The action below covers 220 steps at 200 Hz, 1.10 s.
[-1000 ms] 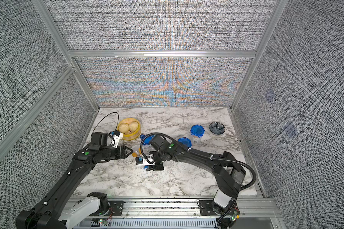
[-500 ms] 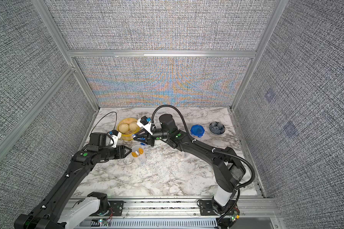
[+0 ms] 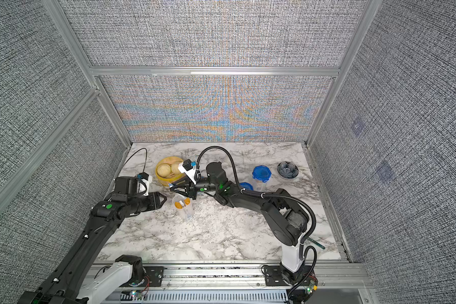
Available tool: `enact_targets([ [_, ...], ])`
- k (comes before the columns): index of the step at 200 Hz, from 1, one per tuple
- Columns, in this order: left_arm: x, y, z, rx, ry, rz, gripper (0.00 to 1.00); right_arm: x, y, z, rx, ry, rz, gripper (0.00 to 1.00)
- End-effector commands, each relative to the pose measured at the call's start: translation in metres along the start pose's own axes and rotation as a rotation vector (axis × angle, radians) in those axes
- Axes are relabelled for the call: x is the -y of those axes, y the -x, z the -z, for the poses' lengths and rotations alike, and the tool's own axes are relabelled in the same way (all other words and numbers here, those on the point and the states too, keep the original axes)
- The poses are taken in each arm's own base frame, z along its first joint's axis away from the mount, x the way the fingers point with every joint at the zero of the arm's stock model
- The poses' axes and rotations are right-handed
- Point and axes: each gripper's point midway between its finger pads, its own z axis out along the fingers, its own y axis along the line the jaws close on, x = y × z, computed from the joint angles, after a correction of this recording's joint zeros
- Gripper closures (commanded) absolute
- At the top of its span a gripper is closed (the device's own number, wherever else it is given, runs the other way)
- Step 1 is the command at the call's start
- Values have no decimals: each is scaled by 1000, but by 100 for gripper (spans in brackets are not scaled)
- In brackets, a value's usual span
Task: Pack away toiletry kits
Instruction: Place the toiletry item into the container.
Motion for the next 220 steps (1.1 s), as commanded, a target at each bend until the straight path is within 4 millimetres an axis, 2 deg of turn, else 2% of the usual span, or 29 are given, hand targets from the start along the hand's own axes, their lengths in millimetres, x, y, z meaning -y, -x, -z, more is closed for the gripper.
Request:
enact_targets([
  [1, 0, 1, 0, -3, -10, 14, 49, -4, 8, -4, 45, 12, 26, 88],
  [95, 2, -2, -2, -13, -25, 17, 49, -4, -37, -15, 20, 0, 2, 88],
  [113, 2, -2, -2, -12, -27, 17, 49, -1, -43, -12, 21, -24, -11, 75],
  [123, 2, -3, -2, -15, -26, 16, 49, 0, -45, -9, 21, -40, -9, 64],
  [131, 1, -2, -2, -14, -27, 14, 49, 1, -42, -6, 23, -55, 0, 55],
  [144, 3, -3, -3, -15, -38, 2, 49, 0, -36, -1, 16, -78, 18, 49],
  [170, 16, -4, -6, -21, -117, -26, 49, 20, -16, 27, -36, -237, 1, 47],
  [185, 22, -3, -6, -23, -154, -30, 49, 43, -9, 52, -105, -376, -79, 47],
  [203, 30, 1, -3, -4, -197, -43, 49, 80, -15, 90, -256, -581, -220, 48],
  [220, 36, 5, -1, 18, -229, -47, 45, 110, -33, 122, -410, -703, -395, 52],
])
